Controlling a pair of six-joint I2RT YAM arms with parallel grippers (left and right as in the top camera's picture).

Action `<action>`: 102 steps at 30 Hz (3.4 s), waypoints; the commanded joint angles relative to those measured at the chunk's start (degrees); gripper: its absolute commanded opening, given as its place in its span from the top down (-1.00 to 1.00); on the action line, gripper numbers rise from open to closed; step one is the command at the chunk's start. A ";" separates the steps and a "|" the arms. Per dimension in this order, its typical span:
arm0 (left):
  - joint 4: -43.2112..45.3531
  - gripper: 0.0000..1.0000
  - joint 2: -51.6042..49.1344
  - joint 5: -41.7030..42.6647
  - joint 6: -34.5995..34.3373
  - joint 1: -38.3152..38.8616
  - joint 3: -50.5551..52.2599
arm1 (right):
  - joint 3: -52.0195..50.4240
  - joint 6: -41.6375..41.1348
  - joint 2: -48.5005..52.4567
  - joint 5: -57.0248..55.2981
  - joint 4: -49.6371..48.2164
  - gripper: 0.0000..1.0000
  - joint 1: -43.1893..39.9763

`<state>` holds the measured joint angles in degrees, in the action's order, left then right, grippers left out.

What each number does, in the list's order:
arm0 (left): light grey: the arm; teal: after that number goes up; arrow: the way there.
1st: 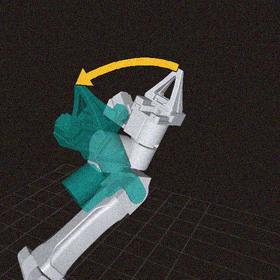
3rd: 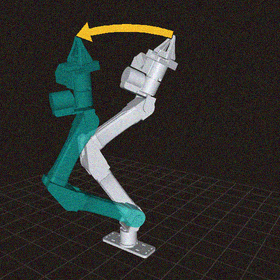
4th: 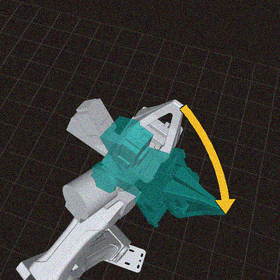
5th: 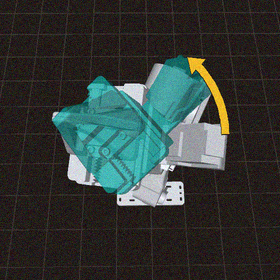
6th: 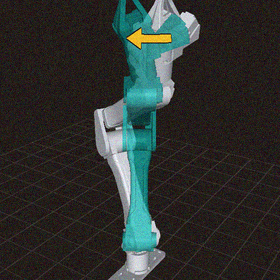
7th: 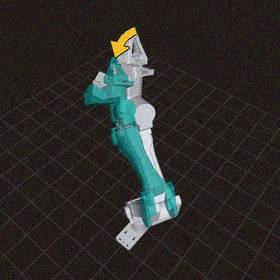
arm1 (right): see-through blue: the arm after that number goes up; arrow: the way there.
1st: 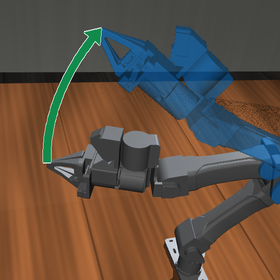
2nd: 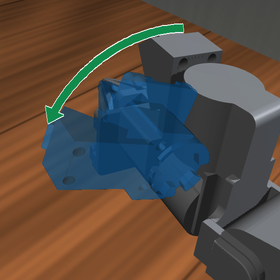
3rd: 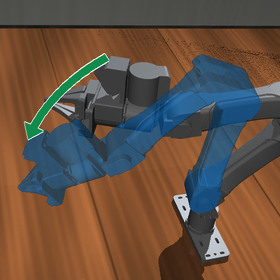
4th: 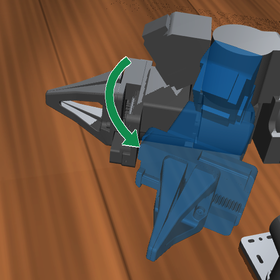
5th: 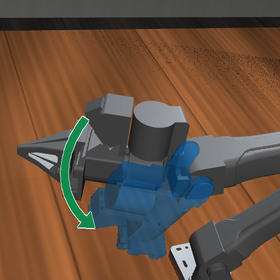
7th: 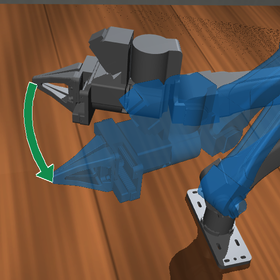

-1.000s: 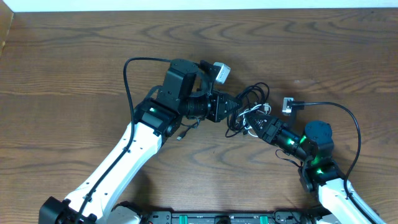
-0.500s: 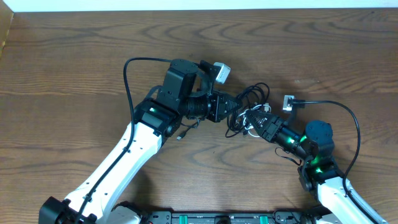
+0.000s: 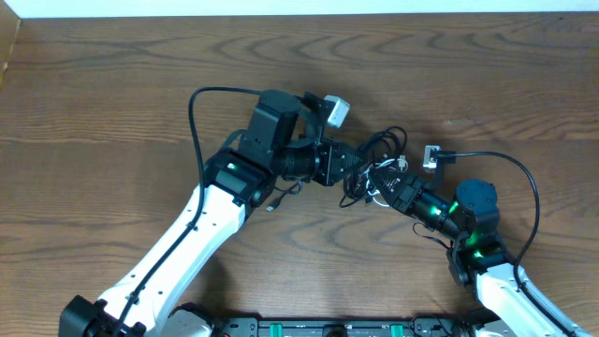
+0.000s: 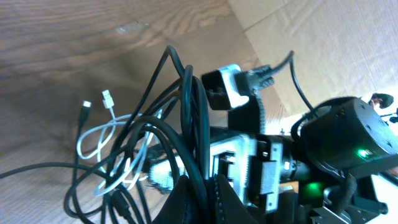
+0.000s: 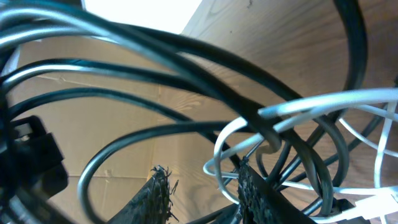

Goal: Untangle cables

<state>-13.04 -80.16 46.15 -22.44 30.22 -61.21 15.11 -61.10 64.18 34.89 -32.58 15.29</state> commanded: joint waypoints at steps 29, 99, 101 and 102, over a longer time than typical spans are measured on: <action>0.28 0.85 0.81 1.14 0.79 1.16 -0.90 | 0.20 -0.17 0.66 4.66 -12.98 0.98 1.97; 10.71 0.85 0.83 22.75 -7.17 -5.97 -0.90 | 0.20 6.10 0.66 15.96 3.87 0.35 -18.18; 13.94 0.85 0.83 24.20 -10.12 -6.54 -0.90 | 0.20 7.26 0.66 15.04 6.91 0.38 -18.18; 15.74 0.85 0.83 24.70 -11.78 -6.95 -0.90 | 0.20 7.93 0.66 14.67 8.59 0.42 -18.18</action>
<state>0.21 -80.16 65.65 -30.30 24.38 -61.21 15.05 -56.31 64.88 51.42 -25.65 -2.76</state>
